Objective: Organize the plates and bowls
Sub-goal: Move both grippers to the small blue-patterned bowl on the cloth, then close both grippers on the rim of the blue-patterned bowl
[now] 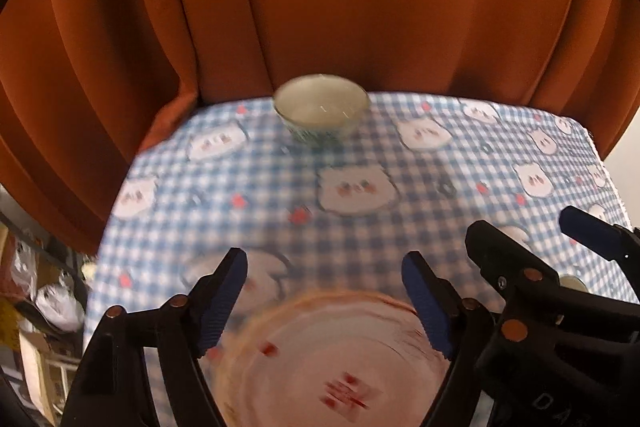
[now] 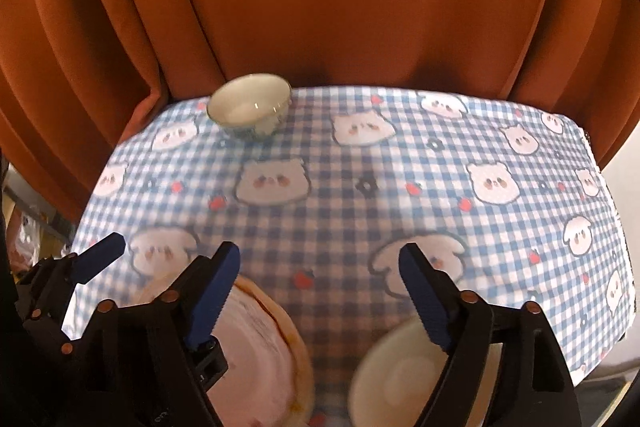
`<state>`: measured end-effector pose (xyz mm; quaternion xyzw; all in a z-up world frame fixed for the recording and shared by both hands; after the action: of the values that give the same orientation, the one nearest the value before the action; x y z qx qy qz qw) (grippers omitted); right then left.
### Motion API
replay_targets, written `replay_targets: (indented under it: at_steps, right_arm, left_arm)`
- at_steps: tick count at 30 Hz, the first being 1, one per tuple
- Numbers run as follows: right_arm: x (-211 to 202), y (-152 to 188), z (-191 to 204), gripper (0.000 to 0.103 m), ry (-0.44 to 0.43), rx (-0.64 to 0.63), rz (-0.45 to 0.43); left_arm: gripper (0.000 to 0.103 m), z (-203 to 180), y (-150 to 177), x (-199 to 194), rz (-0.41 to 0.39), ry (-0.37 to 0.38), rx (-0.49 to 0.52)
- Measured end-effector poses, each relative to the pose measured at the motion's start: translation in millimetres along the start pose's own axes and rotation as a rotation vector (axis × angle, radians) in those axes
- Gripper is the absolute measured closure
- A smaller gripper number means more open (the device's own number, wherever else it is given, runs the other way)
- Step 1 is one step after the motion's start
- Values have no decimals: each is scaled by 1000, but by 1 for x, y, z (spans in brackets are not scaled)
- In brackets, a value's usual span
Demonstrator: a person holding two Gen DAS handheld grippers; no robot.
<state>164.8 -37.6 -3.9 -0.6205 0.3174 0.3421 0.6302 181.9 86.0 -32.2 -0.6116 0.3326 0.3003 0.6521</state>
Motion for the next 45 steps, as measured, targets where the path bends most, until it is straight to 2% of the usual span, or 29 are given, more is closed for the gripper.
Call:
replay_targets:
  at_steps: [3, 9, 12, 16, 26, 29, 33, 35, 37, 39, 45]
  right_arm:
    - [7, -14, 13, 12, 5, 31, -21]
    - [24, -46, 35, 12, 16, 60, -47]
    - [33, -62, 41, 12, 11, 70, -83]
    - [53, -87, 52, 12, 12, 48, -85]
    - [125, -133, 56, 12, -3, 35, -27]
    - [145, -141, 53, 12, 5, 40, -36]
    - [173, -148, 50, 12, -39, 49, -16]
    - [184, -150, 47, 17, -29, 54, -9]
    - [194, -152, 46, 27, -20, 63, 0]
    - [203, -156, 44, 28, -17, 75, 15]
    - [223, -157, 37, 55, 3, 86, 46]
  left_arm:
    - [16, 16, -15, 7, -23, 3, 14]
    - [17, 37, -47, 26, -53, 18, 34]
    - [19, 43, -64, 37, -86, -2, 38]
    - [25, 49, -84, 59, -56, 16, 22]
    - [25, 54, -122, 126, -3, -27, -32]
    - [26, 53, -130, 150, 8, -21, -43]
    - [38, 50, -135, 176, 35, -22, -41]
    - [40, 48, -136, 185, 47, -26, -42]
    - [42, 47, -138, 195, 56, -27, -51]
    - [50, 45, -138, 204, 64, -20, -54]
    - [64, 38, -138, 221, 83, -24, -53]
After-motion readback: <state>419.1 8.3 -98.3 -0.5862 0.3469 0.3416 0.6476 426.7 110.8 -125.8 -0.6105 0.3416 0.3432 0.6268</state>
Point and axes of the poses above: each gripper's, at about its wrist camera, not at the fingertips, and x roughly the way its jaws point, z to its left, y to its underside, the point moved 1 cm from there along x, roughly the way its jaws point, and after that the axes turned 2 degrees about -y, right-handed, at the moved point
